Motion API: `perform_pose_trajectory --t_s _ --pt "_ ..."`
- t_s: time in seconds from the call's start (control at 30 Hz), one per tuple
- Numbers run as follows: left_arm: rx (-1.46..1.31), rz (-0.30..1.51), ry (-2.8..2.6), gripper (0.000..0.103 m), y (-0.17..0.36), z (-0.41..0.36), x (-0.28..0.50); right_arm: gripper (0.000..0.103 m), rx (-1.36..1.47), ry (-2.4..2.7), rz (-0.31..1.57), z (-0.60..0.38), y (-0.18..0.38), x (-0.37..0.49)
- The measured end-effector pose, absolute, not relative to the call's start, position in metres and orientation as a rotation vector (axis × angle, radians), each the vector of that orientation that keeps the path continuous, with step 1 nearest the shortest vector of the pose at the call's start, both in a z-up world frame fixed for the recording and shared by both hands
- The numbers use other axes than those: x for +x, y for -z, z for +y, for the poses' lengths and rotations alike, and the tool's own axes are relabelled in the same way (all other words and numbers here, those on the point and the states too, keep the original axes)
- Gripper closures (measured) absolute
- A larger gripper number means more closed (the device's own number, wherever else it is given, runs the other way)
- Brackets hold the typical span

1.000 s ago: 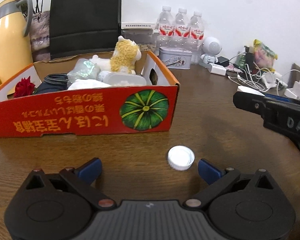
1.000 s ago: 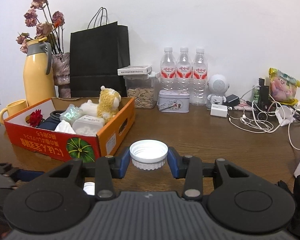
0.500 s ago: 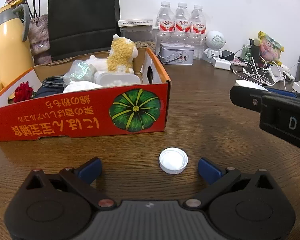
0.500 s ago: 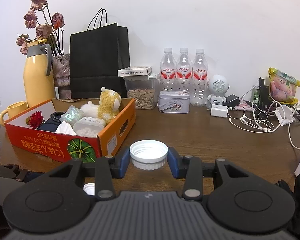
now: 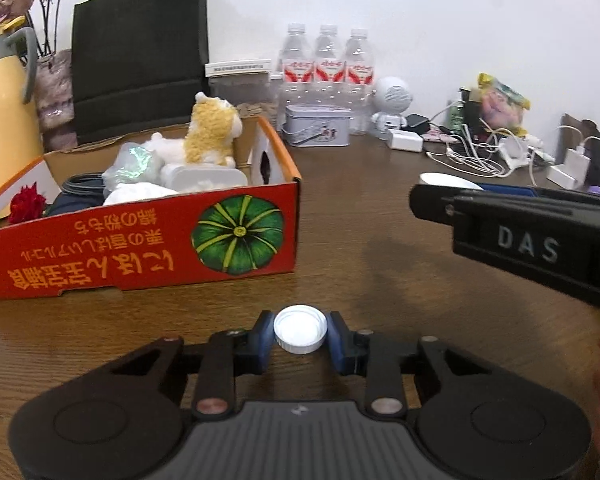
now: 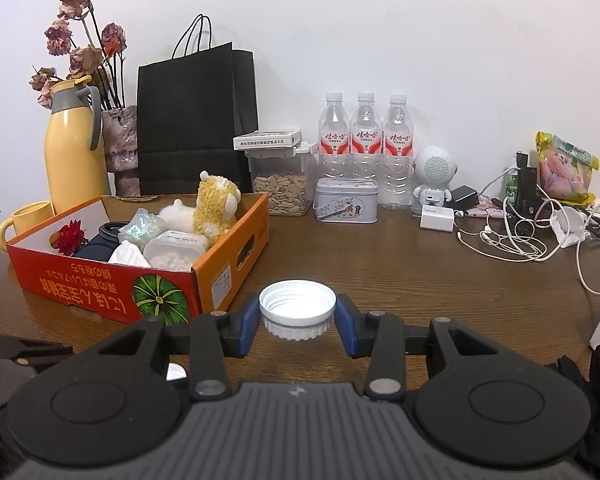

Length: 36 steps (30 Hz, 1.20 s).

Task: Organize objects
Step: 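Close the left tool on the second white round cap, then carry both white caps over into the red box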

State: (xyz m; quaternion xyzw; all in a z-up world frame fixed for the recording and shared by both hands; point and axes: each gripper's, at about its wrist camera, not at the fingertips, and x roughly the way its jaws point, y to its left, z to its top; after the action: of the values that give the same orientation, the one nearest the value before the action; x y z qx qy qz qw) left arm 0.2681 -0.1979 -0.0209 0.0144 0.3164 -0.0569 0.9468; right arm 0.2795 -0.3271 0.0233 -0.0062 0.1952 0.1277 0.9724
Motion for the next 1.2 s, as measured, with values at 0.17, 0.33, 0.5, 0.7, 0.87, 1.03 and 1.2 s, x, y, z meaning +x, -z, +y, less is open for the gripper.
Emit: perform_pose_trajectory --t_s 0.17,0.33,0.5,0.7,0.87,1.03,1.2 --pt "0.002 0.626 0.114 0.076 0.017 -0.184 0.264 0.062 -0.007 -0.264 0.387 -0.328 -0.023 0.278" --pt "-0.036 0.562 0.088 0.076 0.007 -0.157 0.256 0.062 -0.014 -0.259 0.381 -0.325 -0.021 0.279" --pt "-0.071 0.501 0.049 0.076 -0.004 -0.127 0.249 0.062 -0.021 -0.27 0.341 -0.317 -0.022 0.274" --pt "-0.106 0.439 0.003 0.076 -0.02 -0.095 0.247 0.062 0.02 -0.306 0.305 -0.295 -0.028 0.269" --pt "-0.117 0.399 -0.029 0.076 -0.032 -0.069 0.252 0.062 0.027 -0.339 0.273 -0.261 -0.034 0.27" --pt "-0.116 0.368 -0.052 0.076 -0.044 -0.046 0.267 0.062 0.041 -0.352 0.27 -0.229 -0.041 0.285" --pt "-0.102 0.35 -0.083 0.076 -0.05 -0.026 0.291 0.062 0.054 -0.354 0.281 -0.201 -0.045 0.311"
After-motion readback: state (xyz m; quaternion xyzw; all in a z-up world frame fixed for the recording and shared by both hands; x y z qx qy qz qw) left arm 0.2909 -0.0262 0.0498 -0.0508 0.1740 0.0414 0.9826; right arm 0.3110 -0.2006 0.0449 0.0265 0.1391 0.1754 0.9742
